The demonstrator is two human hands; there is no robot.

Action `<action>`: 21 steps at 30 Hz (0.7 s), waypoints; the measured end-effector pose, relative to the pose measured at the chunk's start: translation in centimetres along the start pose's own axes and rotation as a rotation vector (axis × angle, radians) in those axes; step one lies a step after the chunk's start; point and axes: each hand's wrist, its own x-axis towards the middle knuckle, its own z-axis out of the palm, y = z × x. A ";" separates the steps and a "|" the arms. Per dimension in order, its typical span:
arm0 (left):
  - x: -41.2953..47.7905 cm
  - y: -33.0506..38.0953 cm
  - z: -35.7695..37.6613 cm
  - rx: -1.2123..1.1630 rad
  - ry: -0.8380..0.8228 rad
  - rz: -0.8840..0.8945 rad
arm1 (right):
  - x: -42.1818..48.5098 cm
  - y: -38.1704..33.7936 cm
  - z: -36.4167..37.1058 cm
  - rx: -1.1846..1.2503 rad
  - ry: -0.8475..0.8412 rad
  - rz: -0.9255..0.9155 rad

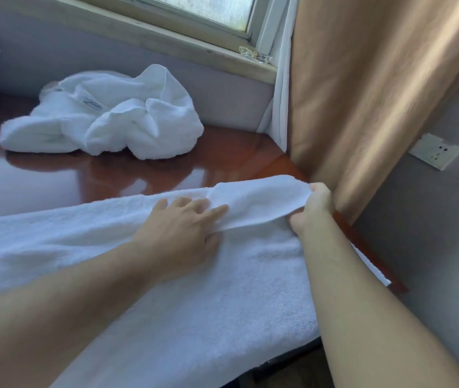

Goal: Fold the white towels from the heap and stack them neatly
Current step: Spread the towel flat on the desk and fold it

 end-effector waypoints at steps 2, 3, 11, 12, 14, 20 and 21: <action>0.4 -0.1 -0.1 -0.030 -0.027 -0.046 | 0.5 -0.1 -0.1 -0.014 -0.006 0.063; 0.7 -0.1 -0.2 -0.076 -0.028 -0.093 | 0.9 -0.3 -0.2 -0.034 0.020 0.066; 2.9 -2.2 -0.1 -0.118 -0.114 -0.153 | 3.1 -0.9 -2.5 0.063 0.286 -0.091; 2.9 -2.4 0.0 -0.095 -0.118 -0.137 | 3.4 -0.8 -2.8 -0.031 0.279 -0.085; 2.5 -2.8 0.3 -0.044 -0.115 -0.114 | 3.9 -0.6 -2.7 -0.314 0.289 -0.111; 1.3 -2.5 -0.1 0.093 -0.044 -0.053 | 0.5 0.8 -0.1 -1.376 0.431 -0.771; 1.1 -2.2 -0.3 0.100 -0.004 -0.035 | -0.2 1.4 0.7 -1.412 0.260 -0.806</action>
